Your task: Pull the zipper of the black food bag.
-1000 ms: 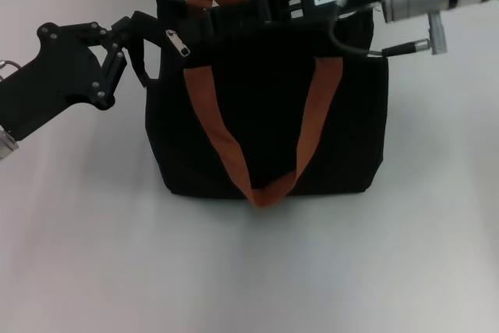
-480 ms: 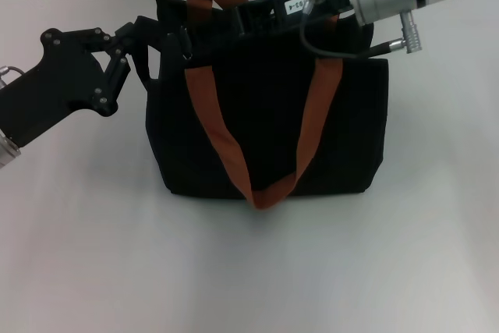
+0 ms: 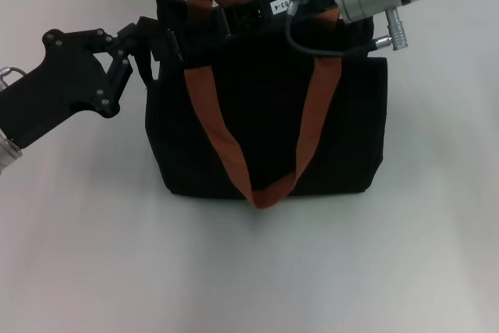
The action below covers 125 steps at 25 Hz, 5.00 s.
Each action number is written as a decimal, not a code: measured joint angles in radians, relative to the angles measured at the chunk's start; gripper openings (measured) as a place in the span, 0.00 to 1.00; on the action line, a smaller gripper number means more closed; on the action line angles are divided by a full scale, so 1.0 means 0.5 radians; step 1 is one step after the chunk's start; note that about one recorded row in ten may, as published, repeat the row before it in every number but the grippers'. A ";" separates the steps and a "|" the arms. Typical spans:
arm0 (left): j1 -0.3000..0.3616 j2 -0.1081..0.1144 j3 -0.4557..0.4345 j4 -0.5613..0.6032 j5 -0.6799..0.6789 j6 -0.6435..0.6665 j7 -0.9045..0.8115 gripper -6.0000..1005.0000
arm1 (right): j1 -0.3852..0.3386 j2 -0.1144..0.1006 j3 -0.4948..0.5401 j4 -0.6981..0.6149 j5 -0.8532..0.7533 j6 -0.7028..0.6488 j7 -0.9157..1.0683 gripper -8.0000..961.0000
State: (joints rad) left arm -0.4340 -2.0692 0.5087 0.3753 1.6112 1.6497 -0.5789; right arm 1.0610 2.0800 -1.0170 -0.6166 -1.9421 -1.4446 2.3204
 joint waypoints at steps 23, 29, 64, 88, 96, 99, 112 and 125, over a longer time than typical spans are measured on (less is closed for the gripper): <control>-0.022 0.009 -0.007 -0.025 -0.001 -0.001 -0.049 0.03 | 0.005 0.009 -0.154 -0.086 -0.022 0.109 -0.059 0.80; -0.024 0.005 -0.013 -0.026 -0.001 -0.001 -0.050 0.03 | 0.000 0.014 -0.213 -0.087 0.091 0.083 -0.070 0.77; -0.025 0.000 -0.002 -0.045 -0.001 0.022 -0.075 0.03 | -0.029 0.012 -0.302 -0.071 0.099 0.197 -0.063 0.26; -0.028 0.000 -0.015 -0.045 -0.031 0.050 -0.075 0.03 | -0.051 0.013 -0.347 -0.214 0.037 0.234 0.080 0.01; -0.028 0.000 -0.017 -0.045 -0.048 0.051 -0.075 0.03 | -0.099 0.013 -0.395 -0.376 -0.087 0.234 0.266 0.01; -0.028 0.000 -0.017 -0.045 -0.048 0.049 -0.075 0.03 | -0.116 0.013 -0.407 -0.448 -0.154 0.234 0.360 0.01; -0.028 0.000 -0.021 -0.045 -0.055 0.040 -0.063 0.03 | -0.146 0.007 -0.413 -0.585 -0.277 0.211 0.518 0.01; -0.028 0.000 -0.020 -0.045 -0.055 0.048 -0.060 0.02 | -0.189 0.007 -0.439 -0.784 -0.472 0.117 0.717 0.01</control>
State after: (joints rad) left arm -0.4478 -2.0693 0.4986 0.3528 1.5839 1.6736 -0.6090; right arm 0.9663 2.0835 -1.2364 -1.0087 -2.1783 -1.3862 2.6790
